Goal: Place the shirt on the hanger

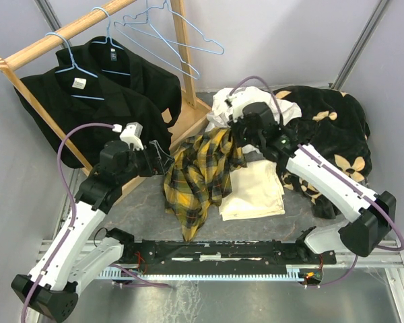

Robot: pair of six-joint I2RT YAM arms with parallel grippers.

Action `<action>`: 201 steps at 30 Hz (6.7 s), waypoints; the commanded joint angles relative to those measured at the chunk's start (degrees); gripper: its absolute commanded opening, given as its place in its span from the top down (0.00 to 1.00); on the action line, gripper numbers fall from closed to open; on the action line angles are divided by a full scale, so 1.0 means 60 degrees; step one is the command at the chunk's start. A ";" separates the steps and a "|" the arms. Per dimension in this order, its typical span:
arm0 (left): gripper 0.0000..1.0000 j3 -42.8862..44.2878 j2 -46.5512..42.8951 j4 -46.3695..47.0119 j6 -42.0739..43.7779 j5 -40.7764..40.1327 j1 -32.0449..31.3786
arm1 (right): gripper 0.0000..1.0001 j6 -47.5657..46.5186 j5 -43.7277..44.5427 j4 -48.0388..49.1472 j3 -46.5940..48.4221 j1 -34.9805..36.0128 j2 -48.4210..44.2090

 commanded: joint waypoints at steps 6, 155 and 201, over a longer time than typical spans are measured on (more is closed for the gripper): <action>0.09 -0.0782 -0.0090 0.1255 -0.1298 -0.0574 -0.1371 | 1.00 0.2608 -0.1643 0.0234 -0.0310 -0.1768 0.0054; 0.97 0.9305 0.2998 -0.3907 0.2806 -0.6986 -0.3893 | 1.00 -0.0610 0.0348 -0.1475 0.5527 -0.2193 -0.4300; 0.02 0.3585 -0.0366 -0.3935 -0.0527 -0.8853 -0.3795 | 0.22 0.0713 -0.0295 -0.2097 0.2898 0.3330 -0.0179</action>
